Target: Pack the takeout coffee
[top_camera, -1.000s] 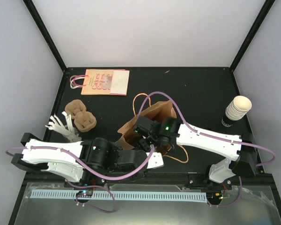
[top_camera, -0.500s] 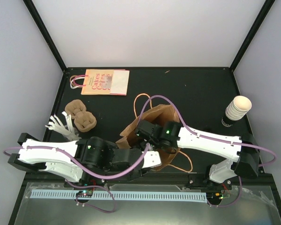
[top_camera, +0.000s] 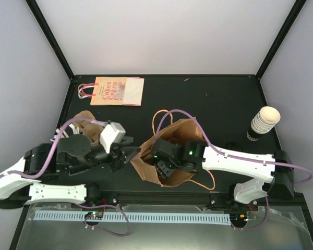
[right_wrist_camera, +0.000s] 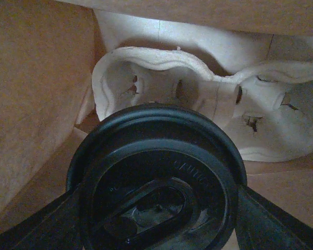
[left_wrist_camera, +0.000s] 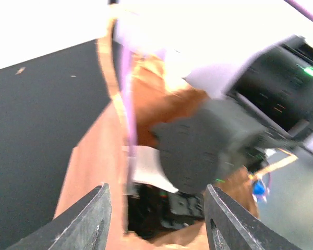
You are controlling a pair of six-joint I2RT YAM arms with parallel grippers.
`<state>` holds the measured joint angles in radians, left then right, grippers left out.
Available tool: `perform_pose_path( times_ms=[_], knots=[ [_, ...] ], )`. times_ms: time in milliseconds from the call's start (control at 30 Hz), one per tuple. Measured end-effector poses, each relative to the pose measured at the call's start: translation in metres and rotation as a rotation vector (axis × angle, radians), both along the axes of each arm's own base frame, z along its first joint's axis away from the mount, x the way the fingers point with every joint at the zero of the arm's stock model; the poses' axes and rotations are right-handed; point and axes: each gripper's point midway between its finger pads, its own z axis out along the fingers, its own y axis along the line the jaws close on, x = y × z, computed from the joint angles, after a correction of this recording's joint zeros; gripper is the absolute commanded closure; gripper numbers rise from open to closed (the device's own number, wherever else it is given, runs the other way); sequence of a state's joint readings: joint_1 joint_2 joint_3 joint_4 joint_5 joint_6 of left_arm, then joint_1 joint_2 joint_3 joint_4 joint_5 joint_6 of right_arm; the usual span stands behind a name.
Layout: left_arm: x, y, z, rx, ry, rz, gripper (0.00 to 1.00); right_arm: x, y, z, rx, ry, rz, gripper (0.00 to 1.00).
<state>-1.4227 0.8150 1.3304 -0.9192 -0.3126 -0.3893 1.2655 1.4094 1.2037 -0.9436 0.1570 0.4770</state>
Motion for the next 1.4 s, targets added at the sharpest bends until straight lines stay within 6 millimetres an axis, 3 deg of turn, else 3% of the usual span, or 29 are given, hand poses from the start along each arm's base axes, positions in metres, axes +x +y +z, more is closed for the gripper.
perform_pose_path(
  times_ms=[100,367,600,700,900,1067,1400],
  knots=[
    [0.025,0.024,-0.001,-0.045,0.051,0.137,0.48,-0.004,0.000,0.001,0.002,-0.024,0.015,0.46],
    [0.089,0.064,-0.048,0.015,0.218,0.450,0.48,-0.020,0.007,-0.001,0.010,-0.084,0.075,0.46],
    [0.130,0.092,-0.072,-0.006,0.358,0.575,0.46,-0.046,0.017,0.001,0.051,-0.122,0.155,0.46],
    [0.150,0.092,-0.106,0.041,0.461,0.574,0.45,-0.068,0.027,0.002,0.062,-0.156,0.224,0.46],
    [0.167,0.082,-0.148,0.144,0.565,0.521,0.45,-0.082,0.044,-0.013,-0.009,-0.239,0.264,0.46],
    [0.168,0.074,-0.185,0.207,0.663,0.471,0.45,-0.082,0.048,-0.011,-0.016,-0.282,0.258,0.46],
    [0.169,0.057,-0.230,0.238,0.774,0.384,0.46,-0.069,0.047,-0.007,-0.101,-0.410,0.254,0.46]
  ],
)
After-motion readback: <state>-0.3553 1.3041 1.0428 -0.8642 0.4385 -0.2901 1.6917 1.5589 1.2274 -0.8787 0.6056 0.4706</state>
